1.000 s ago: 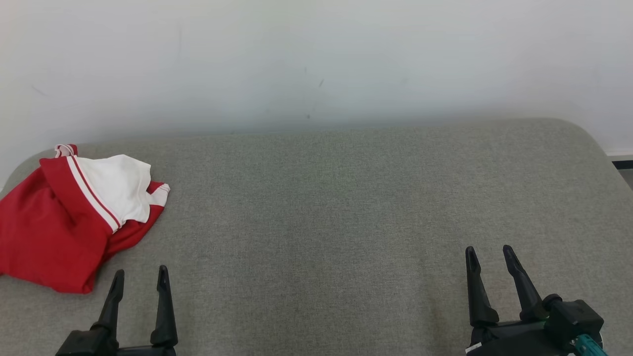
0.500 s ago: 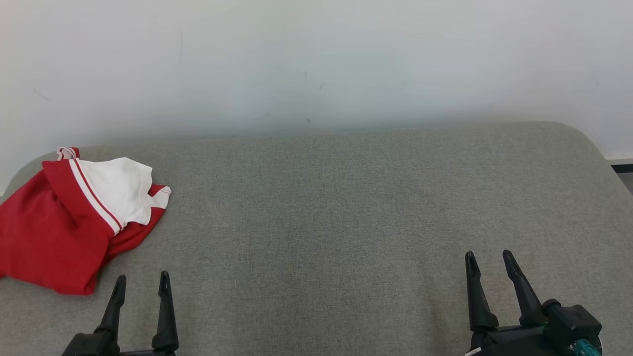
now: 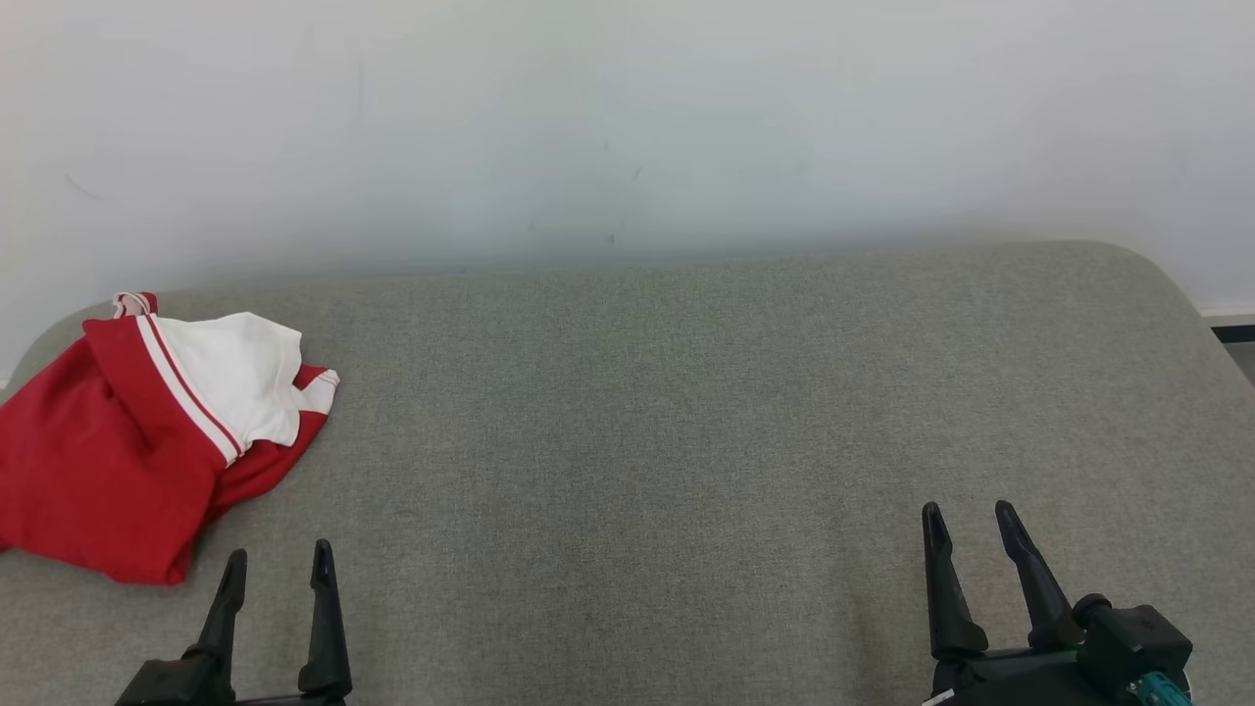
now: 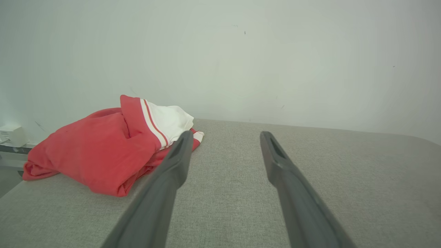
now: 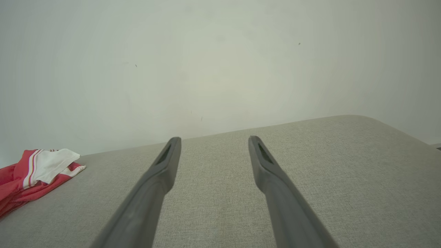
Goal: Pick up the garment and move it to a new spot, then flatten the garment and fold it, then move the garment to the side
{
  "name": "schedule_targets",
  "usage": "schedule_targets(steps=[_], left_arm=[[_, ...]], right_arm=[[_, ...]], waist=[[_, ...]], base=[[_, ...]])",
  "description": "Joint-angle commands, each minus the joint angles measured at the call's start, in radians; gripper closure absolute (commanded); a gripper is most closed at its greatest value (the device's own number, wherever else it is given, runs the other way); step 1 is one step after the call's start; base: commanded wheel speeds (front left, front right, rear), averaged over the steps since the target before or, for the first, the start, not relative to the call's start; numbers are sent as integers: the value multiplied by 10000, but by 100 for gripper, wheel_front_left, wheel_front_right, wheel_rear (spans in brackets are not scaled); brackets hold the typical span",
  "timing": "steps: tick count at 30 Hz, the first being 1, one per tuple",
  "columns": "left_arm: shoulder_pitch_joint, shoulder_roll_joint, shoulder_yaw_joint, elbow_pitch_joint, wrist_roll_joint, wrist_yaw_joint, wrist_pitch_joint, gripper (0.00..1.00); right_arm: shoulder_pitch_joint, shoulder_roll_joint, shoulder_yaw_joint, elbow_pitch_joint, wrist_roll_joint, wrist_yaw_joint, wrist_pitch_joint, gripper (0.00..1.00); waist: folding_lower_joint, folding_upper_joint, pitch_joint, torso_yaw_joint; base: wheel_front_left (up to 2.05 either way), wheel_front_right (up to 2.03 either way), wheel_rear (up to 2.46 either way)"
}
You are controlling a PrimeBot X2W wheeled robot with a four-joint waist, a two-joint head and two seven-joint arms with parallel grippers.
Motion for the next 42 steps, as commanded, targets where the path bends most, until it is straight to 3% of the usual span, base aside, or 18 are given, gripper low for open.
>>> schedule_targets(steps=[1, 9, 16, 42], left_arm=[[96, 61, -8, -52, 6, 38, 12, 0], [115, 87, -71, -98, -52, 134, 80, 0], [-68, 252, -71, -9, -63, 129, 109, 0], [175, 596, 171, -135, -277, 485, 290, 0]], right_arm=[[33, -26, 16, -32, 32, -22, 3, 0], [83, -26, -10, -2, 45, -22, 8, 0], [138, -25, 11, 26, 110, -22, -10, 0], [121, -26, 368, 242, 204, -22, -63, 0]], waist=[[0, 0, 9, 1], [0, 0, 21, 48], [0, 0, 12, 485], [0, 0, 218, 3758]], base=[[0, 0, 0], [0, 0, 0], [0, 0, 0], [0, 0, 0]])
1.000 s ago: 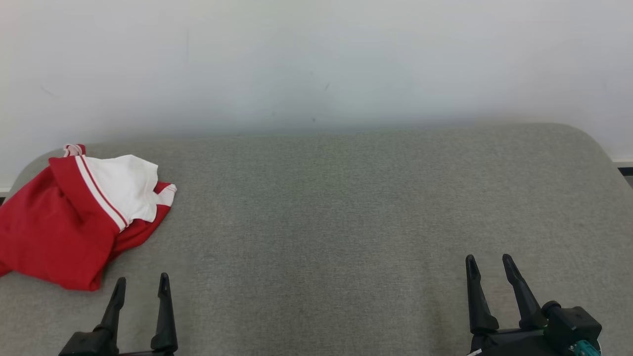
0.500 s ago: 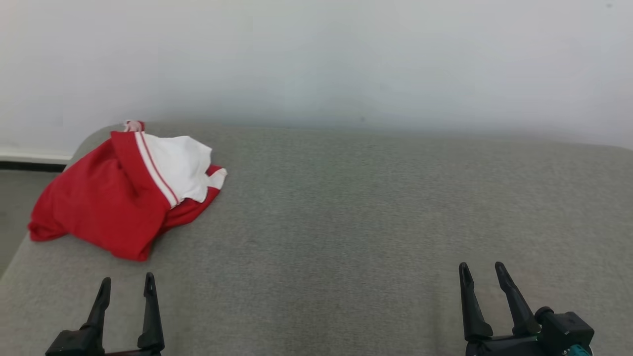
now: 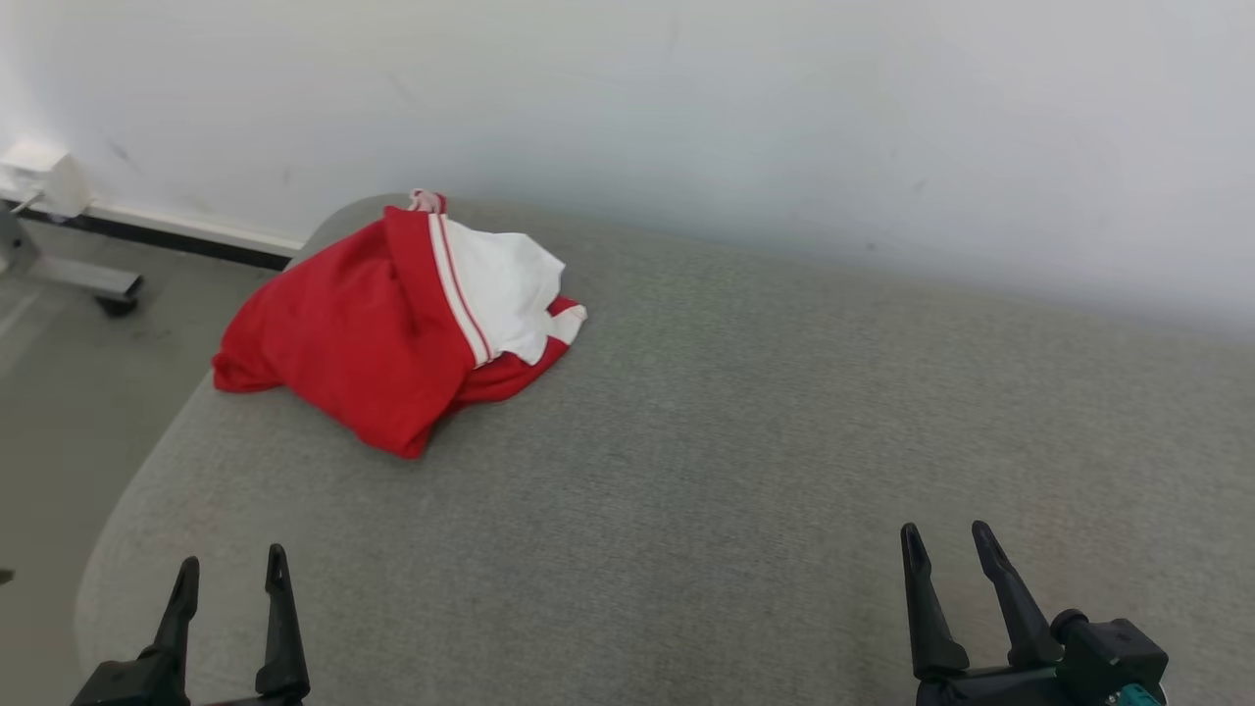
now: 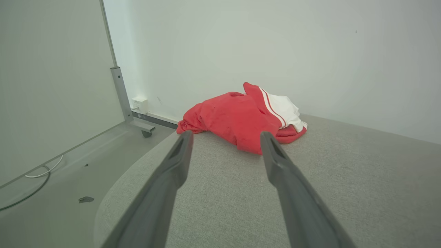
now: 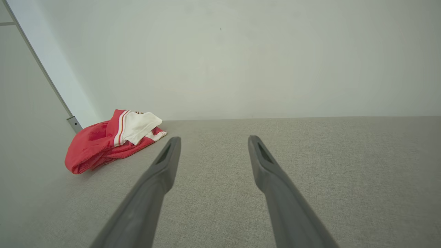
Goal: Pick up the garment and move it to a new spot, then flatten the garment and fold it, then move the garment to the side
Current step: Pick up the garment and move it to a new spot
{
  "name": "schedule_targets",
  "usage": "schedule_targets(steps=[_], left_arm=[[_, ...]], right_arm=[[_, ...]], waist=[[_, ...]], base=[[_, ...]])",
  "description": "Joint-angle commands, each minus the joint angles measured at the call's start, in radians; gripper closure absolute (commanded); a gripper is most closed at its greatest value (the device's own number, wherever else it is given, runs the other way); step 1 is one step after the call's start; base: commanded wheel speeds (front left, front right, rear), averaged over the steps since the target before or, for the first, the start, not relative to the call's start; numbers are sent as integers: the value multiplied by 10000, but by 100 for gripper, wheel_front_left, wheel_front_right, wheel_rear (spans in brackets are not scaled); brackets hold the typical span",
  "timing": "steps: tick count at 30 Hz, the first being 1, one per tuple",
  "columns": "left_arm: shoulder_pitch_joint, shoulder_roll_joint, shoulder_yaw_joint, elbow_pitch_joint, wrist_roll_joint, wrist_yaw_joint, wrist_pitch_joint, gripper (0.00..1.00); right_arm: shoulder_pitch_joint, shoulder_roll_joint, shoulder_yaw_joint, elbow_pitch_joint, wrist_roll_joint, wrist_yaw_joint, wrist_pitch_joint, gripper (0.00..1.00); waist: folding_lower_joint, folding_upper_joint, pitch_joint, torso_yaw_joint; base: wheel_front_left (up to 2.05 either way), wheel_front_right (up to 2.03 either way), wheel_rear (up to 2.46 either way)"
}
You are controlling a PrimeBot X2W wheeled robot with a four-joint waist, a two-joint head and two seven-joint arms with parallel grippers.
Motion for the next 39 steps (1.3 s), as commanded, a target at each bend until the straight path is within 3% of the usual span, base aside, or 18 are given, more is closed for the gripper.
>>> schedule_targets(steps=[1, 10, 22, 30, 39], left_arm=[[106, 35, 33, -30, -25, 35, -24, 0], [105, 56, 112, 76, -202, 168, -149, 0], [167, 179, 171, 137, -351, 258, -151, 0], [-548, 406, 275, 263, -562, 52, -125, 0], [-2982, 962, 556, 664, -1118, -296, -16, 0]], right_arm=[[-31, -25, 6, -7, -33, -24, -16, 0], [-130, -27, 33, -27, -160, -24, 85, 0], [-137, -25, 124, -10, -141, -24, 106, 0], [-376, -27, 58, -146, -434, -24, 216, 0], [-961, -30, -665, -826, -1299, -24, 613, 0]], waist=[[0, -1, 102, 488], [0, -1, 170, 1234], [0, -1, 135, 1462], [0, -1, 597, 1063], [0, -1, 2072, -326]], base=[[0, 0, 0], [0, 0, 0], [0, 0, 0], [0, 0, 0], [0, 0, 0]])
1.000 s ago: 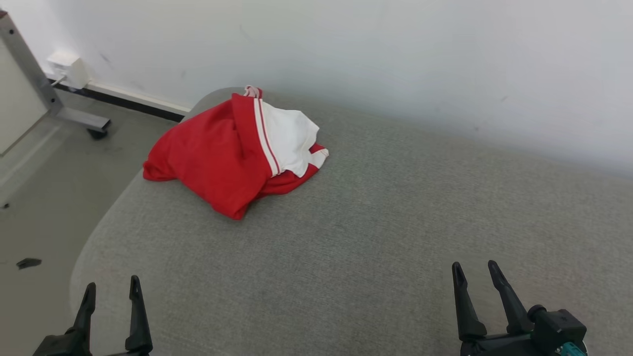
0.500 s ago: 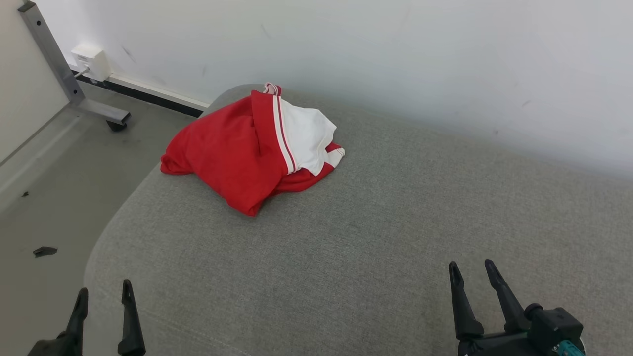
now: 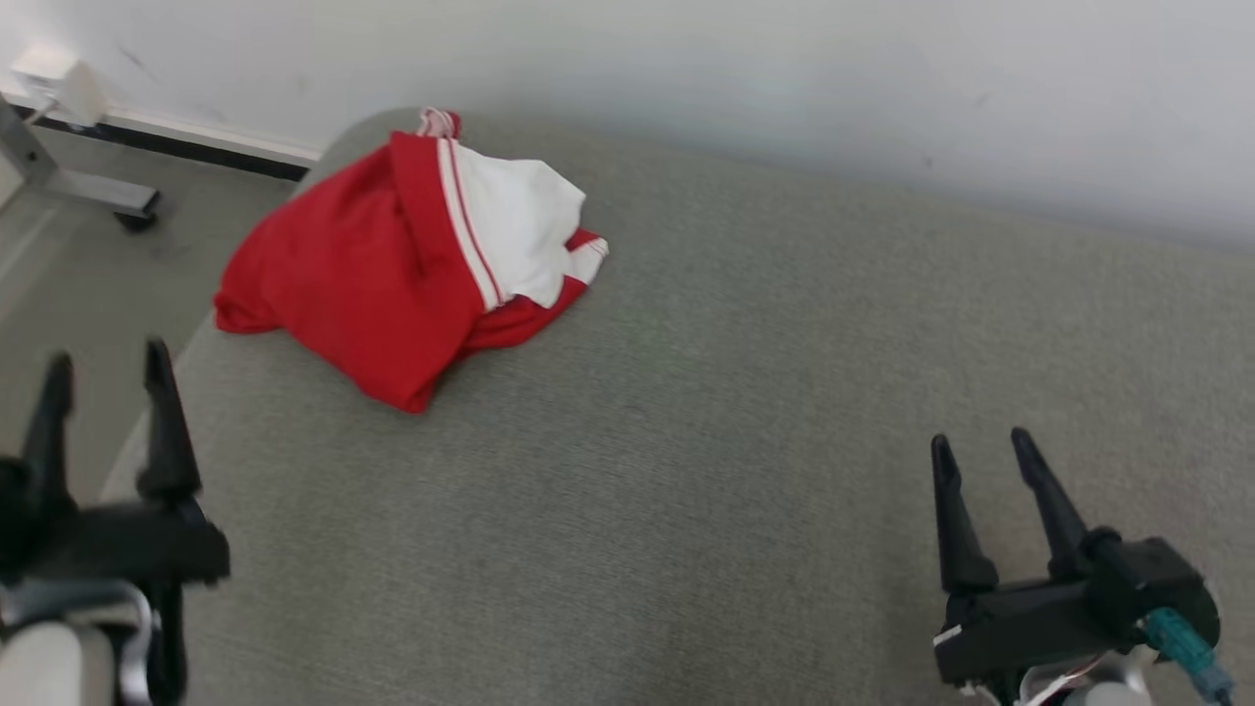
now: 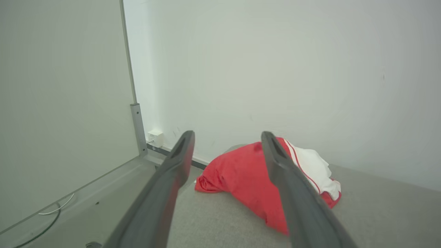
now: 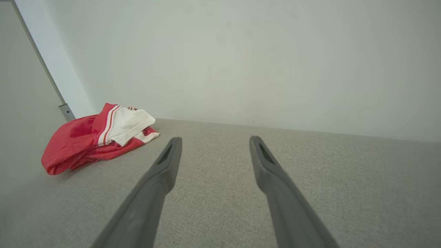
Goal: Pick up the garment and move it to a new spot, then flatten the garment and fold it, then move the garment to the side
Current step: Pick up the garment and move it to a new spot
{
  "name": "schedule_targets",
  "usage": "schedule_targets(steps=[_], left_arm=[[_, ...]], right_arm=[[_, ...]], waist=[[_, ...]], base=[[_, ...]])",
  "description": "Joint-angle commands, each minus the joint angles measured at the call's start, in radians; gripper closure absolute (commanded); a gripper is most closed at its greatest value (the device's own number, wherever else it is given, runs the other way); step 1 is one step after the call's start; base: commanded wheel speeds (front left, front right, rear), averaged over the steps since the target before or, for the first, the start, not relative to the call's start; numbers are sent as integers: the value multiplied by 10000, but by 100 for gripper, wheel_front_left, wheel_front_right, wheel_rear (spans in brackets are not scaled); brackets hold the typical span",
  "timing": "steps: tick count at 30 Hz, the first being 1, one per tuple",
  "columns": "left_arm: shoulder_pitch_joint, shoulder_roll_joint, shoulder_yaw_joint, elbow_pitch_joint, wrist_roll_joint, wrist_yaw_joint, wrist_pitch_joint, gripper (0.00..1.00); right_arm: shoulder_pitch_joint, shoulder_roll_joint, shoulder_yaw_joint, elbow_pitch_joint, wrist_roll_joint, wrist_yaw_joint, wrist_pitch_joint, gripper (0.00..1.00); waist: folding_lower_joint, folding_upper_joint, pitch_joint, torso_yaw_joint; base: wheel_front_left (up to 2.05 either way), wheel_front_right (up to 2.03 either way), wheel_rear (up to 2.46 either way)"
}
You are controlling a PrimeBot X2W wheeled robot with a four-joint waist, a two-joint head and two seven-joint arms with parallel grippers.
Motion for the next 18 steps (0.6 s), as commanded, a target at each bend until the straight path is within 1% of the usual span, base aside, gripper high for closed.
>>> schedule_targets(steps=[1, 4, 7, 11, 13, 14, 16, 18], left_arm=[[-496, 113, 84, 60, -112, -11, 55, 0], [-1625, 459, 387, 145, -381, -15, 172, 0], [-2718, 967, 707, 374, -561, -110, 291, 0], [-4054, 1539, 883, 830, -731, -196, 515, 0], [-4670, 1785, 937, 1185, -886, -290, 720, 0], [-4909, 2022, 975, 1347, -822, -297, 813, 0], [-5394, 2188, 1021, 1686, -1026, -407, 1041, 0], [-5807, 2512, 1018, 2114, -1050, -478, 1313, 0]], right_arm=[[-210, -32, -141, -164, -122, -24, 50, 0], [-517, -29, -552, -584, -373, -24, 112, 0], [-753, -32, -907, -1010, -609, -25, 152, 0], [-943, -43, -1409, -1481, -704, -25, 141, 0], [-999, -39, -1619, -1654, -703, -25, 77, 0], [-1039, -37, -1654, -1715, -709, -25, 56, 0], [-1110, -32, -1722, -1802, -676, -25, 17, 0], [-1210, -32, -1829, -1830, -667, -25, -25, 0]], waist=[[-1, -1, 1052, -1036], [-1, -1, 1757, -1706], [-1, -1, 2436, -2405], [-1, -1, 3141, -3073], [-1, -1, 3377, -3314], [-1, -1, 3486, -3448], [-1, -1, 3675, -3655], [-1, -1, 3851, -3811]], base=[[0, 0, 0], [0, 0, 0], [0, 0, 0], [0, 0, 0], [0, 0, 0], [0, 0, 0], [0, 0, 0], [0, 0, 0]])
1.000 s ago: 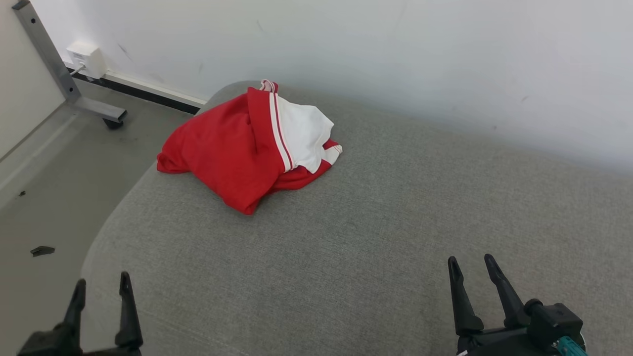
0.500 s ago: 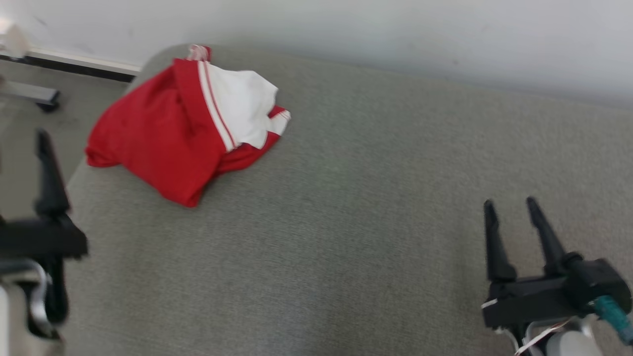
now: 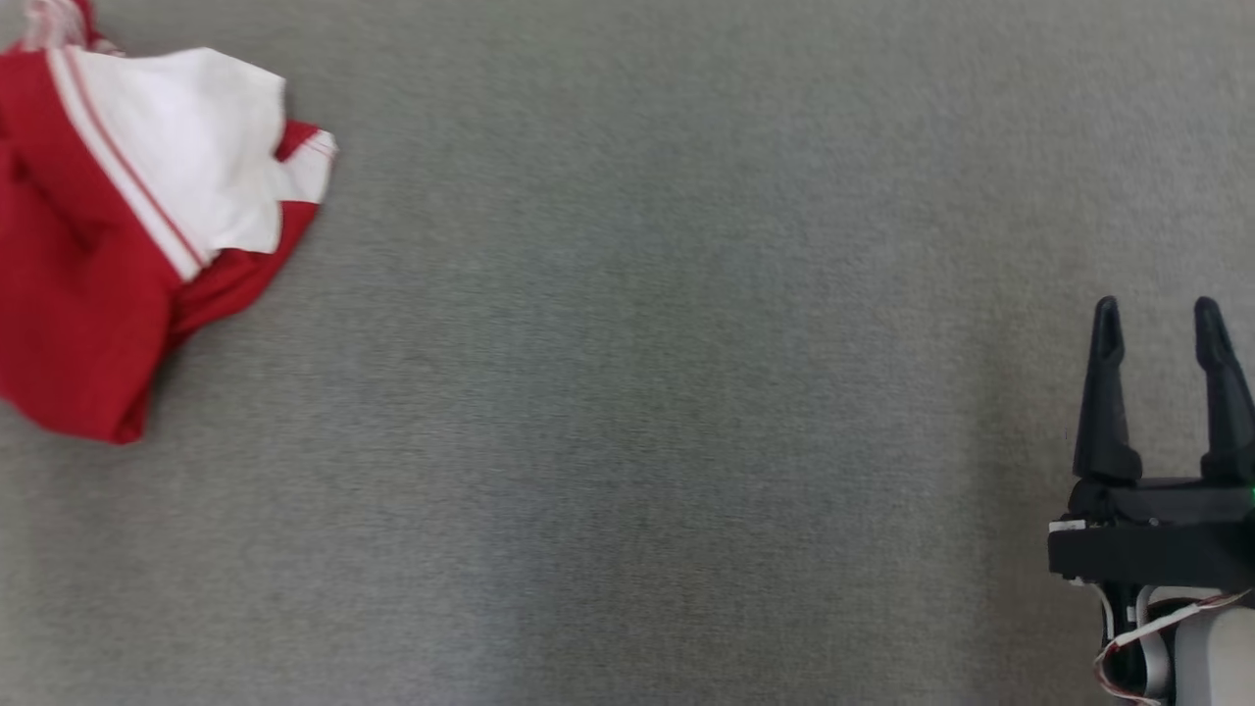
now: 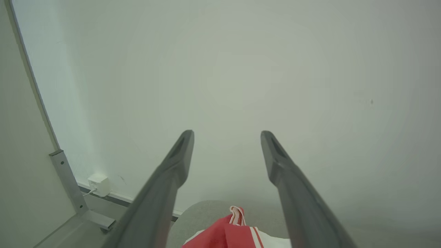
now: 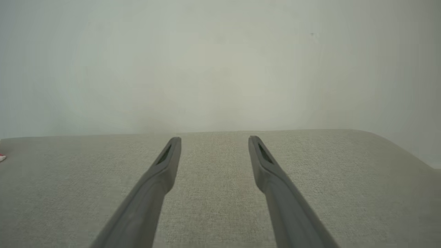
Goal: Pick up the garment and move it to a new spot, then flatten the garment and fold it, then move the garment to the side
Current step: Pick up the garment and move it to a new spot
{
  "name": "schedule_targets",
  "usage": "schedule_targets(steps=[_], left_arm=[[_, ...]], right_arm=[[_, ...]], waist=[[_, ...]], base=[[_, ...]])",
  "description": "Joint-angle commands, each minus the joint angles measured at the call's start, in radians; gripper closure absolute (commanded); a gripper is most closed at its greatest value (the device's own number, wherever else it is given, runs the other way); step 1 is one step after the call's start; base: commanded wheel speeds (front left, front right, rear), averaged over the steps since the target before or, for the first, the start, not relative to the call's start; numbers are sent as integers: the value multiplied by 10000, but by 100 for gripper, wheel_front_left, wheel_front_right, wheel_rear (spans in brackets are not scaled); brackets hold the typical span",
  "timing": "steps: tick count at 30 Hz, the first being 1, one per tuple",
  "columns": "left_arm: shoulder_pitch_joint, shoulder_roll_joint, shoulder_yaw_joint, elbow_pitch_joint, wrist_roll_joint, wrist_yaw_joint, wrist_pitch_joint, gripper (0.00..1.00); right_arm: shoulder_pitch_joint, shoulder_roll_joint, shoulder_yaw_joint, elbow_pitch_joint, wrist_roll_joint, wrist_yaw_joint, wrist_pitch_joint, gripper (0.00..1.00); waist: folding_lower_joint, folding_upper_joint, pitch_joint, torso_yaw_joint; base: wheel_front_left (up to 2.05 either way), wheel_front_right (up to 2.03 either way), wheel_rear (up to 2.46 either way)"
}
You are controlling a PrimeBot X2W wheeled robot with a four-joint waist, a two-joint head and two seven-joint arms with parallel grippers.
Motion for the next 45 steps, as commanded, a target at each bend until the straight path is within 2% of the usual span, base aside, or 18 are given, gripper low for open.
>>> schedule_targets(steps=[1, 6, 13, 16, 23, 24, 25, 26, 37, 41, 45], left_arm=[[-387, 171, 22, 318, -132, -55, 138, 0], [-1206, 615, -242, 1701, -99, -254, 860, 0], [-1886, 926, -750, 3826, -86, -476, 1946, 0], [-2028, 901, -891, 4696, -181, -573, 2304, 0], [-1954, 800, -1142, 5982, -253, -716, 2200, 0], [-1948, 784, -1199, 6136, -254, -758, 2124, 28], [-1967, 795, -1227, 6238, -244, -762, 1970, 93], [-1981, 818, -1273, 6326, -214, -779, 1786, 100], [-2587, 1069, -1673, 6664, 125, -843, -477, 100], [-3122, 1136, -2071, 6034, 336, -908, -1228, 100], [-3574, 1091, -2661, 4965, 669, -939, -1262, 100]], right_arm=[[-201, -8, -82, -52, 3, -25, -84, 0], [-403, -7, -133, -83, 39, -25, -141, 0], [-625, -2, -56, -6, 20, -25, -222, 0], [-667, -2, -39, 20, 0, -25, -248, 0], [-767, 1, 8, 133, 10, -25, -292, 0], [-782, 1, 26, 163, 16, -25, -300, 0], [-790, 1, 50, 183, 22, -25, -310, 0], [-796, 1, 79, 204, 28, -25, -319, 0], [-514, 1, 244, 643, 220, -25, -420, 0], [-370, 0, 288, 1002, 433, -25, -516, 0], [-281, -1, 204, 1350, 760, -25, -606, 0]], waist=[[-3, -2, 1245, -1199], [-3, -2, 1517, -1365], [-3, -2, 1746, -1438], [-3, -2, 1769, -1461], [-3, -2, 1734, -1506], [-3, -2, 1710, -1517], [-3, -2, 1678, -1522], [-3, -2, 1630, -1530], [-3, -2, 645, -1325], [-3, -2, 27, -1162], [-3, -2, -493, -1229]], base=[[0, 0, 0], [0, 0, 0], [0, 0, 0], [0, 0, 0], [0, 0, 0], [0, 0, 0], [0, 0, 0], [0, 0, 0], [0, 0, 0], [0, 0, 0], [0, 0, 0]])
